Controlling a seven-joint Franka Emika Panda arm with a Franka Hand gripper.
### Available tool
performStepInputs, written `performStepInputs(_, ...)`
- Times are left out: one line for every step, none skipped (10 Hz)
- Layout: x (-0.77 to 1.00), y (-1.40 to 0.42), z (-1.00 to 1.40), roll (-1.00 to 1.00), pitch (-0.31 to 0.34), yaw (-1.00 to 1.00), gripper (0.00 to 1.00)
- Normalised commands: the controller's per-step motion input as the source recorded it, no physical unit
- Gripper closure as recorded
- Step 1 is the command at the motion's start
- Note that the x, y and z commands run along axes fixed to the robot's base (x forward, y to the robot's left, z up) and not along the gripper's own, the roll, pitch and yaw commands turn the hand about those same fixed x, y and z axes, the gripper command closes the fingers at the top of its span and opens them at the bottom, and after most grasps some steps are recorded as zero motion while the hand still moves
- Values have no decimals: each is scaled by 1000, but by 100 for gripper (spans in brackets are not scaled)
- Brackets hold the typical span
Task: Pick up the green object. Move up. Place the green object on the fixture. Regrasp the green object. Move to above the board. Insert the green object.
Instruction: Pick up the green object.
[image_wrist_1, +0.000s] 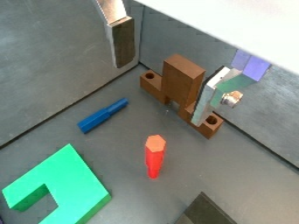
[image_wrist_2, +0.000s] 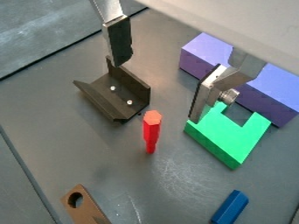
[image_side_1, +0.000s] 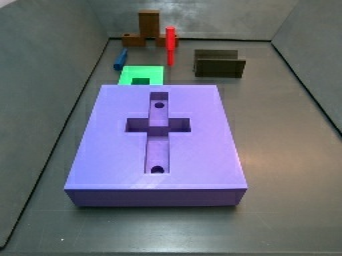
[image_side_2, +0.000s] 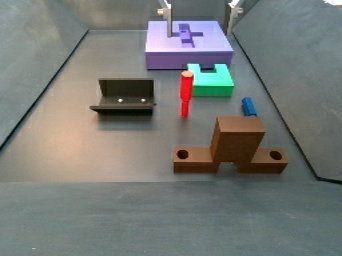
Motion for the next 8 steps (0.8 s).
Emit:
performStepInputs(0,-77,0,0,0,0,0)
performStepInputs(0,-429,-91,23,-14,0,0)
performStepInputs(-77,-903,-269,0,-79,237,0)
performStepInputs(-60,-977,-334,0,-36,163,0)
performStepInputs(0,-877,-423,-63,0,154,0)
performStepInputs(-43,-811,-534,-100,0,89,0)
performStepInputs(-80,-851,-663,-50,0,51,0)
performStepInputs(-103,-943,-949,-7,-6,0,0)
